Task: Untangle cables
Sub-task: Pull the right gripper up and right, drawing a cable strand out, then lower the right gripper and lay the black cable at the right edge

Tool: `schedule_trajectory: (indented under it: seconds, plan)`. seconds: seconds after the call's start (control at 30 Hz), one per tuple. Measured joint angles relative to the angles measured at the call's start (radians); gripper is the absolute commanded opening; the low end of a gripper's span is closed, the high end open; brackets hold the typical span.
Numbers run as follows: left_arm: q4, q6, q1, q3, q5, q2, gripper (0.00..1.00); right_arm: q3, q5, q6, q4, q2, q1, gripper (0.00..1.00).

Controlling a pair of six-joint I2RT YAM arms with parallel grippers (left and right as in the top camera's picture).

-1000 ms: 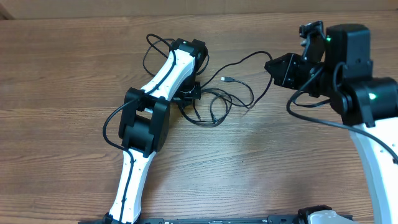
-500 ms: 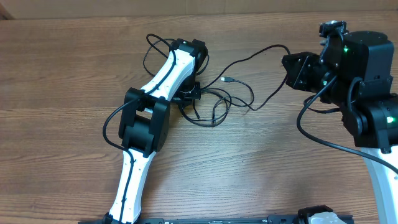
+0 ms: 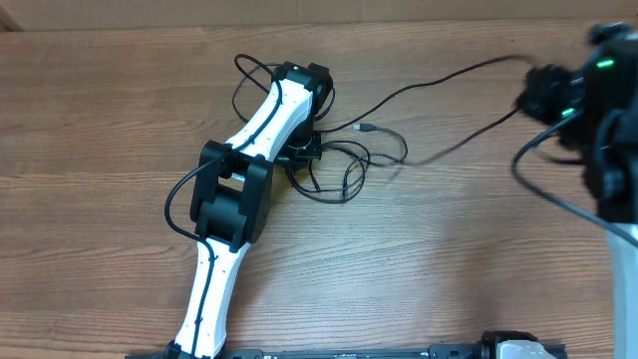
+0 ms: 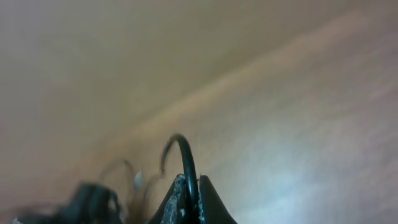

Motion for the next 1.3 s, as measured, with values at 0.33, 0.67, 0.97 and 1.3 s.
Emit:
schedule_trajectory:
  seconds: [0.33, 0.67, 0.97, 1.3]
  plan:
    - [0.0, 0.0, 0.0, 0.0, -0.003, 0.0, 0.08, 0.19, -0.137, -0.127, 0.299, -0.007, -0.142, 0.04]
    - [0.0, 0.0, 0.0, 0.0, -0.003, 0.0, 0.06, 0.192, -0.036, -0.14, 0.483, -0.006, -0.262, 0.04]
    - [0.0, 0.0, 0.0, 0.0, -0.007, 0.0, 0.07, 0.205, 0.08, -0.104, 0.271, 0.141, -0.478, 0.04]
    - [0.0, 0.0, 0.0, -0.001, -0.008, 0.0, 0.07, 0.203, -0.288, -0.07, 0.235, 0.235, -0.484, 0.04]
